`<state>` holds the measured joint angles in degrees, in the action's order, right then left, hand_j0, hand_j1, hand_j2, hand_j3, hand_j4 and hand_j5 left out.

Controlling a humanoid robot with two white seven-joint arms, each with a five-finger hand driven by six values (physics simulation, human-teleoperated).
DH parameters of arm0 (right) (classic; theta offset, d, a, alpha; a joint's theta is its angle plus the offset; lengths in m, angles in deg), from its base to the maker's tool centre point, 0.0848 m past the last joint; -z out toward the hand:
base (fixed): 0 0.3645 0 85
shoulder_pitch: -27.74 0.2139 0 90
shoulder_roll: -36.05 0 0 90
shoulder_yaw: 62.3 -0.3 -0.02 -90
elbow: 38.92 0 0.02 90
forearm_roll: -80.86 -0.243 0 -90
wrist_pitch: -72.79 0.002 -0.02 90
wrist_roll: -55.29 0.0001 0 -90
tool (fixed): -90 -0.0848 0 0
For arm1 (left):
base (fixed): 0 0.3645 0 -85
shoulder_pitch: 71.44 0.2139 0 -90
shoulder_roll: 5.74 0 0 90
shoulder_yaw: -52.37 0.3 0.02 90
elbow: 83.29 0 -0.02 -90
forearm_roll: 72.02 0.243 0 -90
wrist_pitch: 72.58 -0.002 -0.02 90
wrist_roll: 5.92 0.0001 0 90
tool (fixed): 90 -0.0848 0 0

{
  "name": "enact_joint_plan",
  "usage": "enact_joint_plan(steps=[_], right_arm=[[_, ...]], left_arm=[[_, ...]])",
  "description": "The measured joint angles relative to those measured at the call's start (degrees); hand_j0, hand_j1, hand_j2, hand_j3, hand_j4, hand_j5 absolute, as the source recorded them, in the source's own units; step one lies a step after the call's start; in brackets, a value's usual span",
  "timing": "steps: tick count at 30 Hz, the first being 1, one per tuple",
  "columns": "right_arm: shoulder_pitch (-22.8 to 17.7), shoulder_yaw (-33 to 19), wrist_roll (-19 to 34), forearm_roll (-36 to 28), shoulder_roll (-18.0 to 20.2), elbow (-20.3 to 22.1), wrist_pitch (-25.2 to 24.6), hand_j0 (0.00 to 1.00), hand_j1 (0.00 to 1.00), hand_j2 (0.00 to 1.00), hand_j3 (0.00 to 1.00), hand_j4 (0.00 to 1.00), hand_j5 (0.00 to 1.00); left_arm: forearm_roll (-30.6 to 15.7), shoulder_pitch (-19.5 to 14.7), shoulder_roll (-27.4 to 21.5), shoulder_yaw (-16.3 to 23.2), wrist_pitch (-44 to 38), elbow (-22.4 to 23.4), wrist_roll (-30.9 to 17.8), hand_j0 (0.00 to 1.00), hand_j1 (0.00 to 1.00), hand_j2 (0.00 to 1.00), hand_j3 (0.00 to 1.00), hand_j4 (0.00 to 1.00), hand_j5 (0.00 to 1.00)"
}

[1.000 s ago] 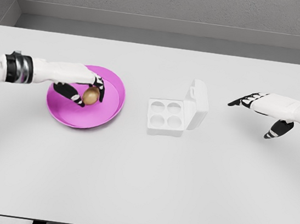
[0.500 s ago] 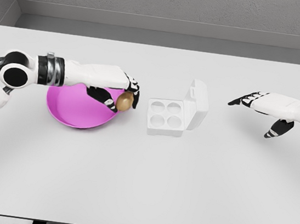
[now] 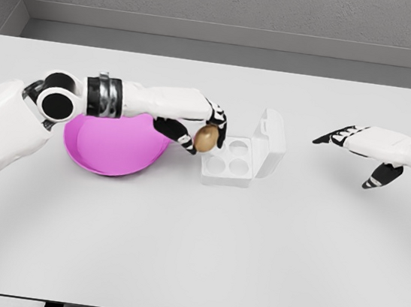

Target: Pack egg into the box and close the box lid

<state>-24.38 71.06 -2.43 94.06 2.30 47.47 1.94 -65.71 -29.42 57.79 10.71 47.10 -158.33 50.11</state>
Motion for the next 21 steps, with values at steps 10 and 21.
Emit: enact_joint_plan(steps=[10,21], right_arm=[[0.0,0.0,0.0,-0.01,-0.06,-0.07,-0.01,1.0,1.0,1.0,1.0,1.0,1.0],[-0.09,0.0,0.0,-0.01,-0.15,-0.09,-0.04,1.0,1.0,1.0,1.0,1.0,1.0]], left_arm=[[-0.41,2.37,6.74,-4.73,0.07,6.47,-0.03,0.43,0.43,0.43,0.43,0.43,0.43],[-0.54,2.9,14.0,-9.61,0.27,13.91,0.3,0.44,0.44,0.44,0.44,0.44,0.44]])
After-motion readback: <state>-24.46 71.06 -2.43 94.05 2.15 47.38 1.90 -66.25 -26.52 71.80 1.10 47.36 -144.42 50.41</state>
